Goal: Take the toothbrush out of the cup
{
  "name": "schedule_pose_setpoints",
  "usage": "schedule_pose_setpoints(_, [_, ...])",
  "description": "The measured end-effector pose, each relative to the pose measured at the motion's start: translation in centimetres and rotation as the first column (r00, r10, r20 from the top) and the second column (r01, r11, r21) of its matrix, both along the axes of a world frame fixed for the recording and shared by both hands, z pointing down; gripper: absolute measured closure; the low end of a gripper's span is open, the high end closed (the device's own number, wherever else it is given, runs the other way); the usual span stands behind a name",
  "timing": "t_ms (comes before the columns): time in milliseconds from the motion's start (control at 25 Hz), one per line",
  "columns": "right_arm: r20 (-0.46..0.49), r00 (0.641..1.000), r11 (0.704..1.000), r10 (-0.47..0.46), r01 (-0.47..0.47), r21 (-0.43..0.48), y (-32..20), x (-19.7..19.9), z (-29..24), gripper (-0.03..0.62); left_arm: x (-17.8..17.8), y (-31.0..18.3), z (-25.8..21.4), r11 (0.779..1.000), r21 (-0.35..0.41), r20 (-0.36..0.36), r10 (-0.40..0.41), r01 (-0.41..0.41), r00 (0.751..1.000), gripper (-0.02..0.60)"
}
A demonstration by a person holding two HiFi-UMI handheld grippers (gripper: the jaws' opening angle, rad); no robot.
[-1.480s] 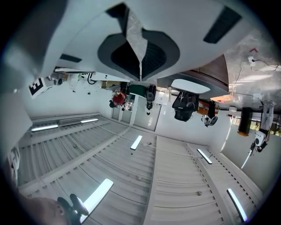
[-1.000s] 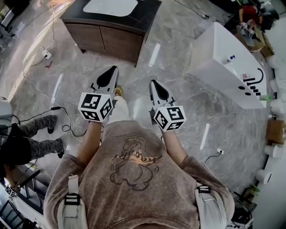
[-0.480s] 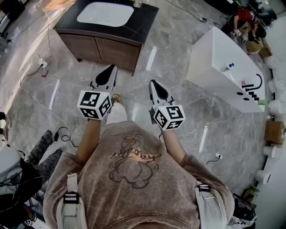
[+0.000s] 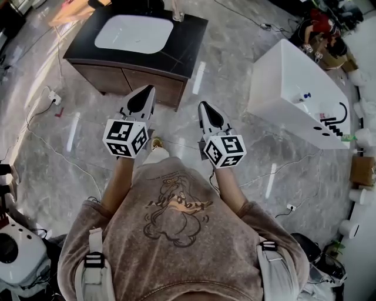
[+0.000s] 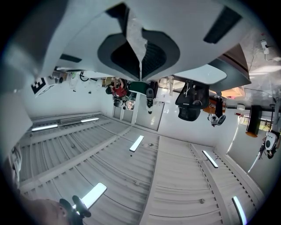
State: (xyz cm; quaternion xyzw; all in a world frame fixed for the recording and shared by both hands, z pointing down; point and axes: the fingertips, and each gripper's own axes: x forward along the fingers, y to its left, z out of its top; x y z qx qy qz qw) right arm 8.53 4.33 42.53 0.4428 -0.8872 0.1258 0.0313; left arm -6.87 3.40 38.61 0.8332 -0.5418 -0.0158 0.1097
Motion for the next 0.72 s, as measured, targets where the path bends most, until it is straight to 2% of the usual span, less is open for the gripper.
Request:
schedule_pose_setpoints(480, [0.016,0.998,0.998,0.068,-0.068,0.006,-9.7,-3.6,-0.1,0.576,-3.5,-9.3,-0.2,0.998,-0.006,0.018,0.064,-0.064,0.998,0.554])
schedule_pose_setpoints(720, [0.020,0.996,0.996,0.092,-0.093,0.007,-12.0,-4.4,-0.3,0.576,-4.1,-12.3,-0.2,0.997,-0.006,0.003,0.078,-0.078,0.997,0.554])
